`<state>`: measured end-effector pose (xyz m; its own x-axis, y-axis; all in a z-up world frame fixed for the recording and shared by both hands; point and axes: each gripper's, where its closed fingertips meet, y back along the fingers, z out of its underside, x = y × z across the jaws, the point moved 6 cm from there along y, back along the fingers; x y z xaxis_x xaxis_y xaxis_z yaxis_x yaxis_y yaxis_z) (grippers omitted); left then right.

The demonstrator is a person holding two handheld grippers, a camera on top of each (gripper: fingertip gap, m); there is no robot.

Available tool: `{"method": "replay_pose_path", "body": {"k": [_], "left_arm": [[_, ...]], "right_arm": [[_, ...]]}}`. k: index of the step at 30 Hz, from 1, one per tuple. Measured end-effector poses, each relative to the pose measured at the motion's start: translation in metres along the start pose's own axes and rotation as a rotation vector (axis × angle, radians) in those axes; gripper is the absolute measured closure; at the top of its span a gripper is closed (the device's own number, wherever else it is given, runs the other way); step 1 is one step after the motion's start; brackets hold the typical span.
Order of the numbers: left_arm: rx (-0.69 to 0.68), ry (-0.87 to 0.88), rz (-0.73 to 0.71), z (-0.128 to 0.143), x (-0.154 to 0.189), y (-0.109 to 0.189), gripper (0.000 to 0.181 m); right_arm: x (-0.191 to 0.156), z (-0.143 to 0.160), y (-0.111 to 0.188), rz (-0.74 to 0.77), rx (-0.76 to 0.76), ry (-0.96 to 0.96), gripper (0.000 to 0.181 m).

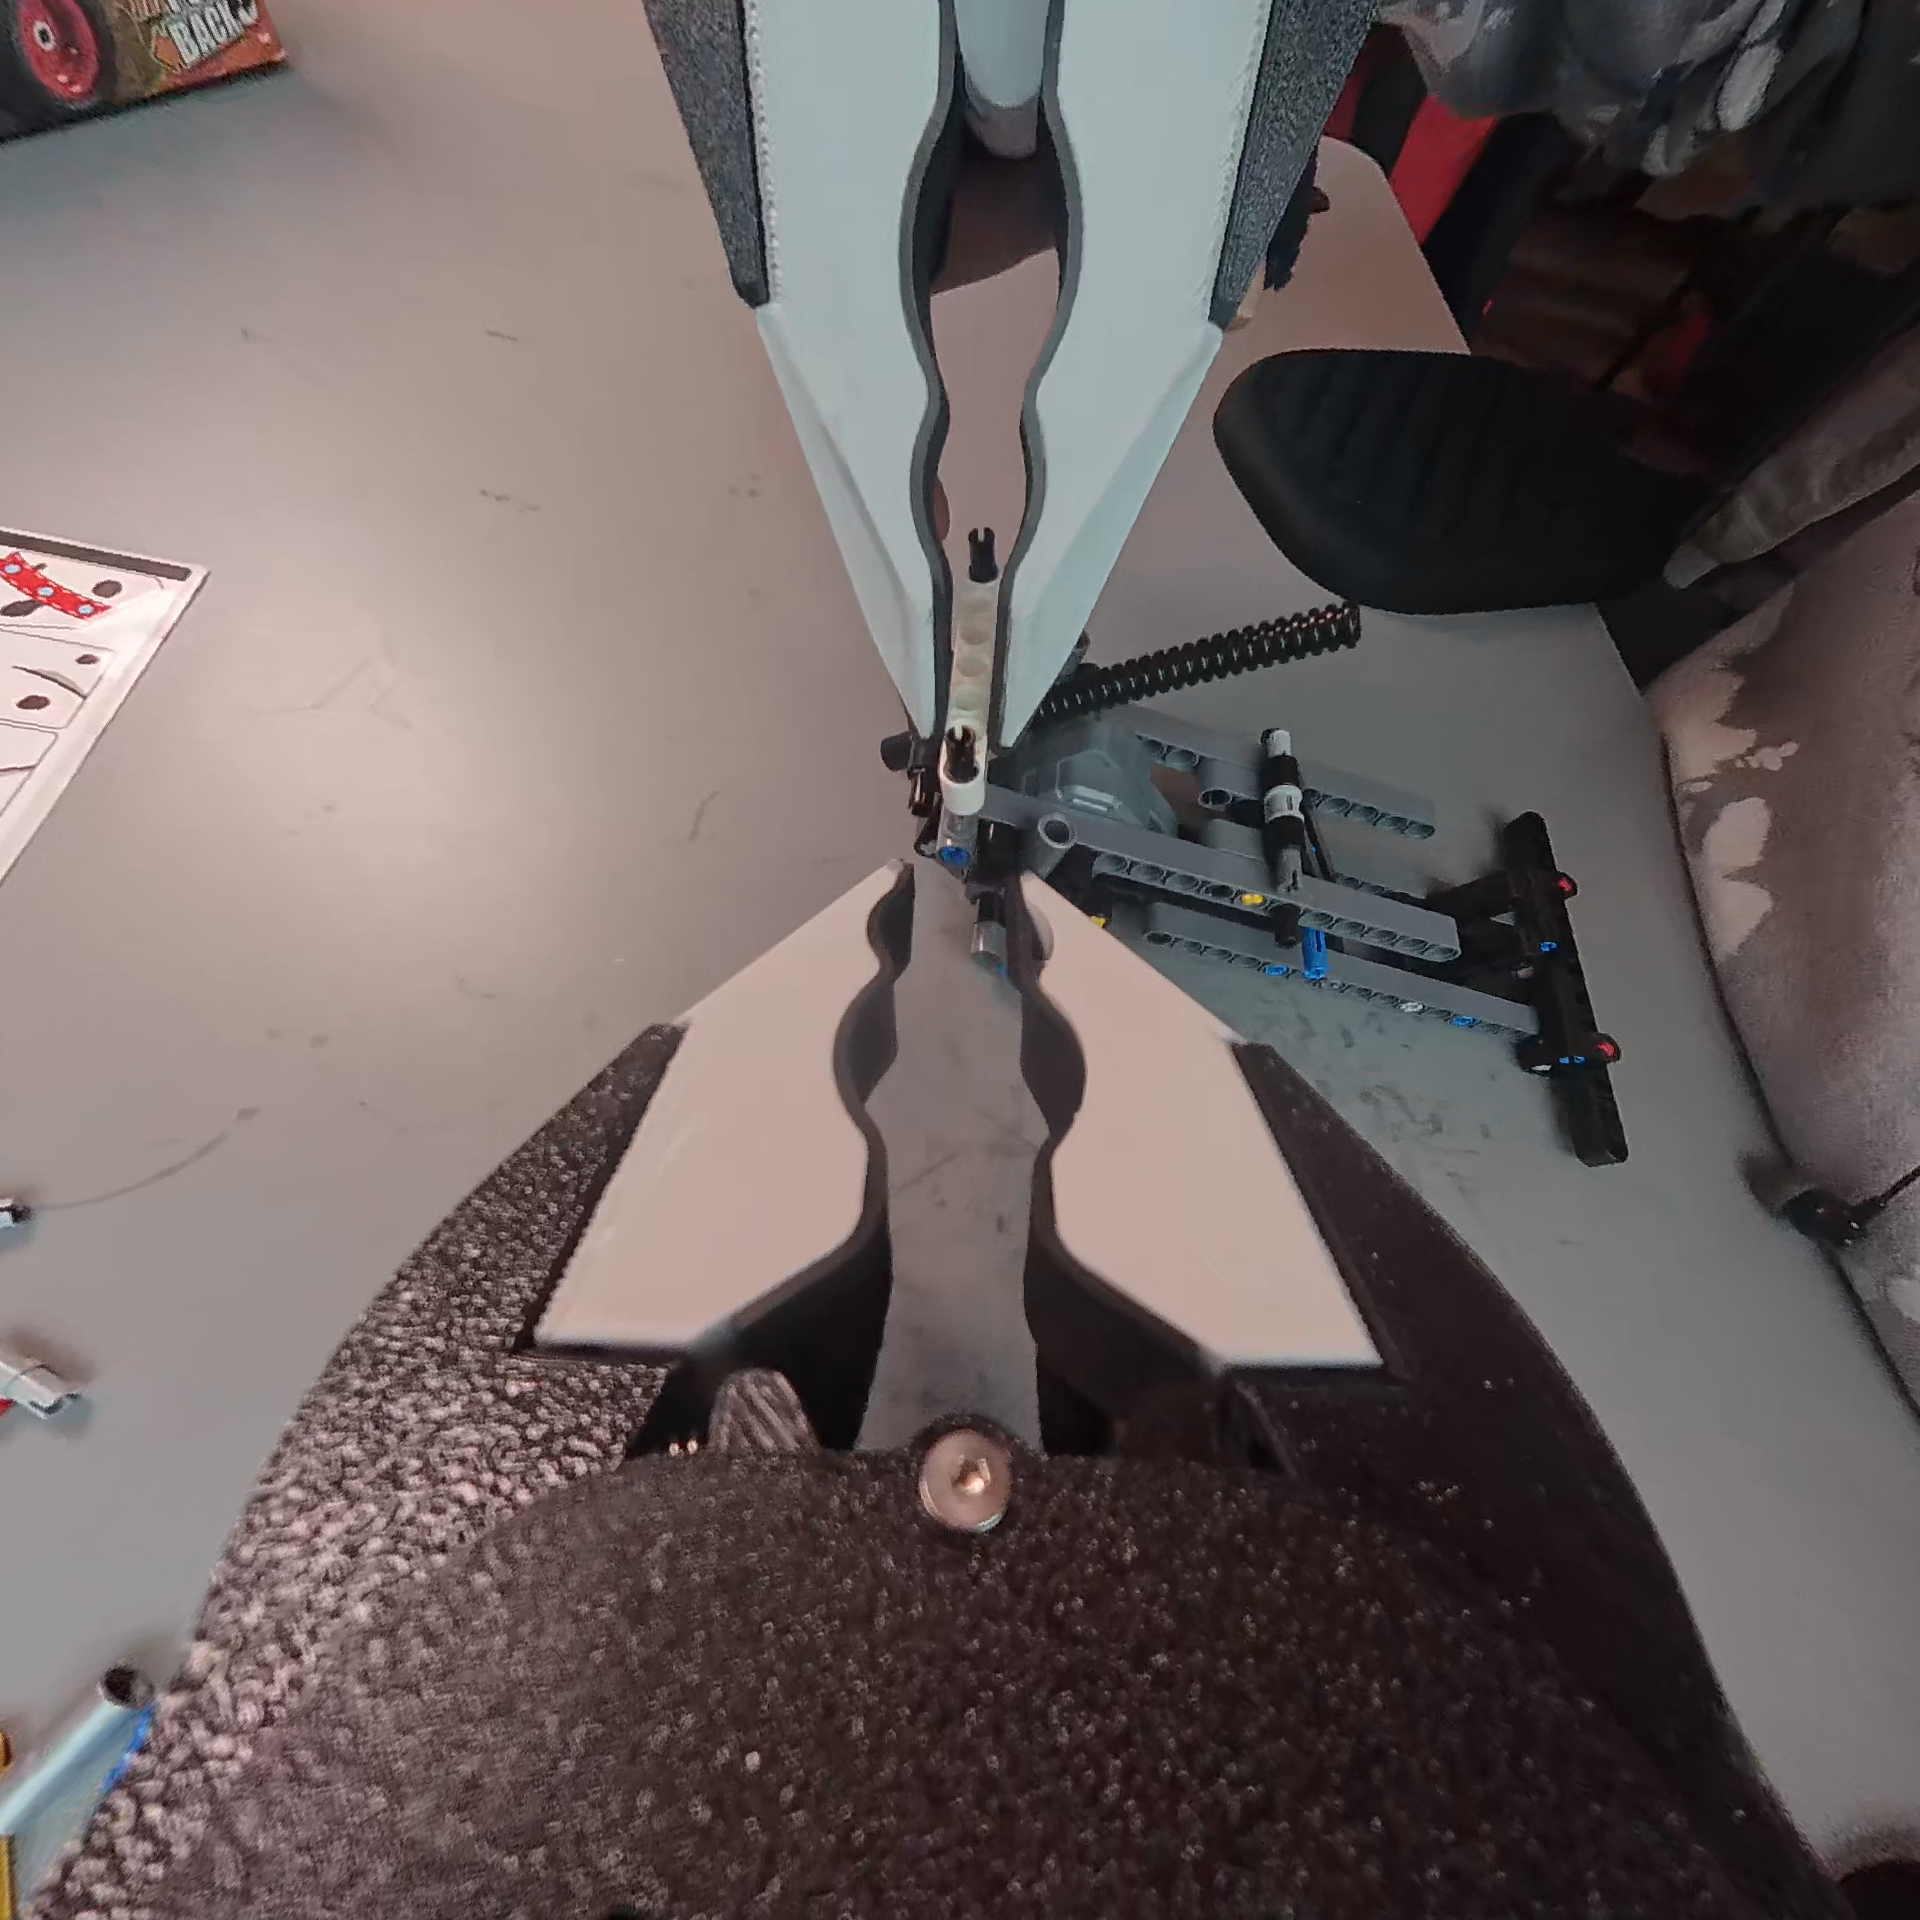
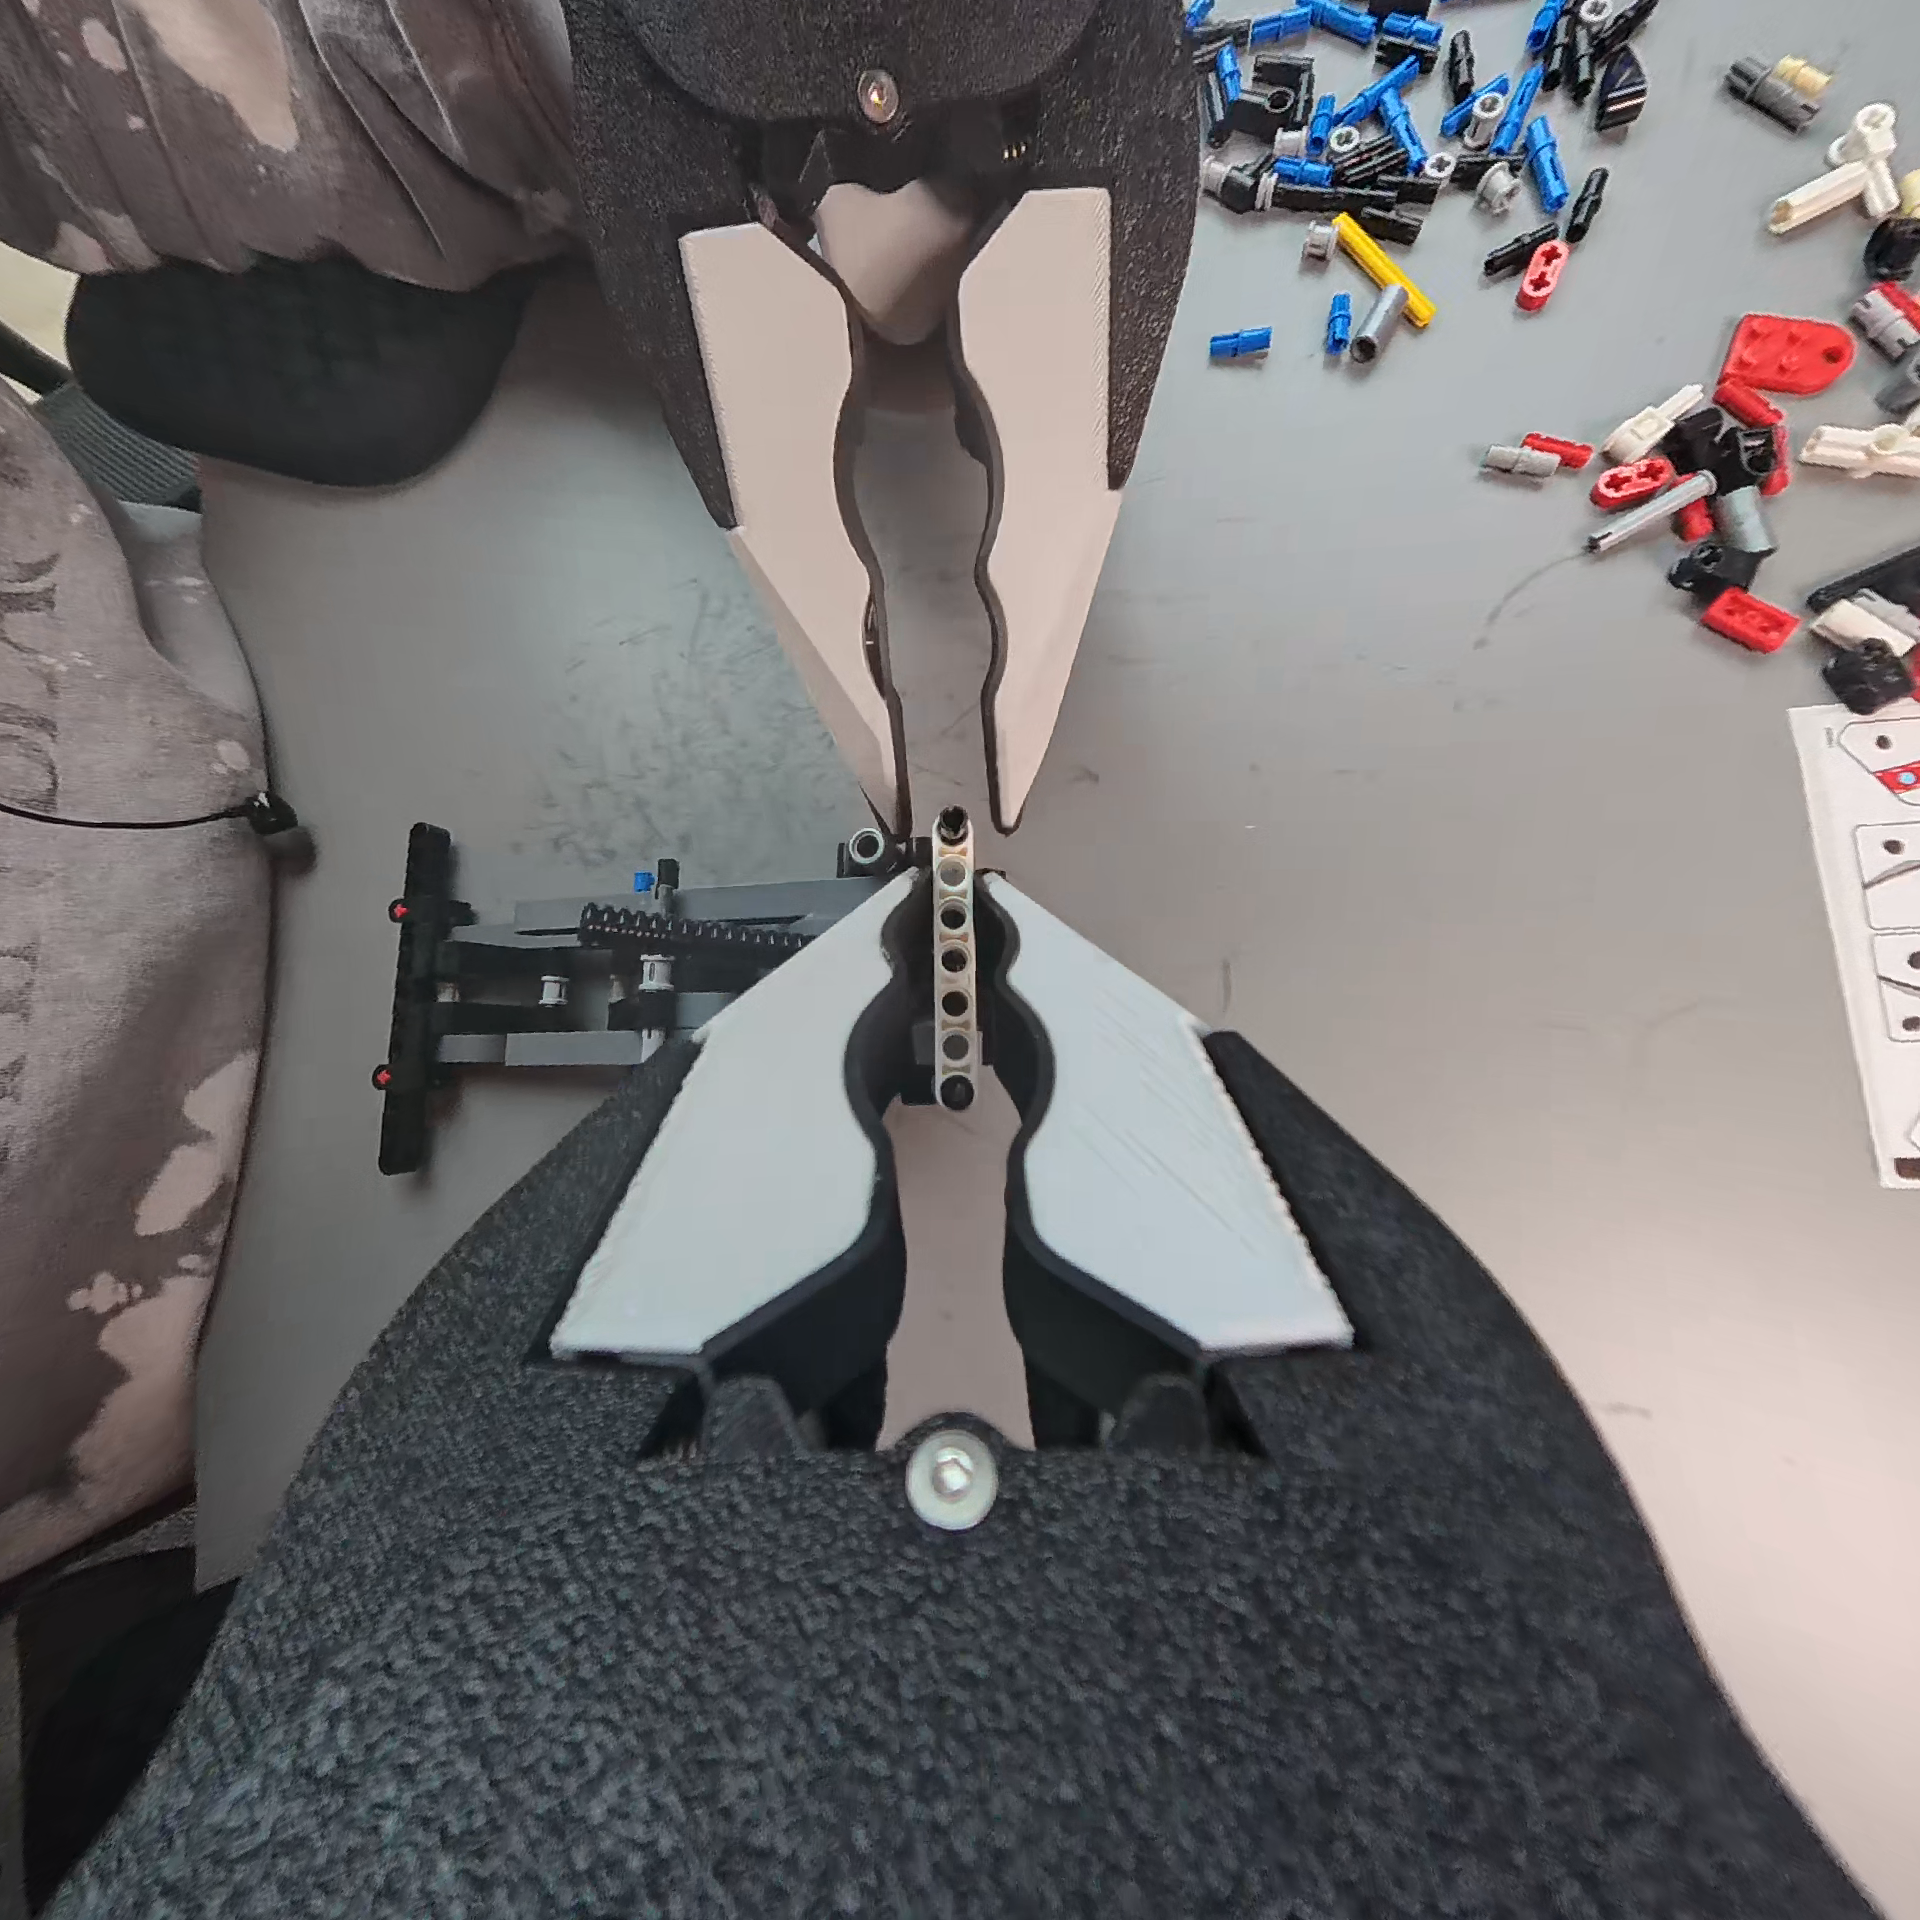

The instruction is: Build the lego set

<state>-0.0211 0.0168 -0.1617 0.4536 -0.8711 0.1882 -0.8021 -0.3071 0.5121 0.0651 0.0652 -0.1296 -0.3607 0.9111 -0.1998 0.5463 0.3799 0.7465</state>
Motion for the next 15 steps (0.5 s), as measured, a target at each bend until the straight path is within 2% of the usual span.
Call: {"method": "replay_pose_path", "body": {"k": [10,15], "left_arm": [[-0.003,0.009,0.023,-0.002,0.005,-0.003,0.169],[0.041,0.071,0.014,-0.016,0.015,0.011,0.153]], "right_arm": [[0.0,-0.001,-0.001,0.0,-0.019,-0.013,0.175],[0.005,0.003,0.015,0.077,0.072,-0.031,0.174]]}}
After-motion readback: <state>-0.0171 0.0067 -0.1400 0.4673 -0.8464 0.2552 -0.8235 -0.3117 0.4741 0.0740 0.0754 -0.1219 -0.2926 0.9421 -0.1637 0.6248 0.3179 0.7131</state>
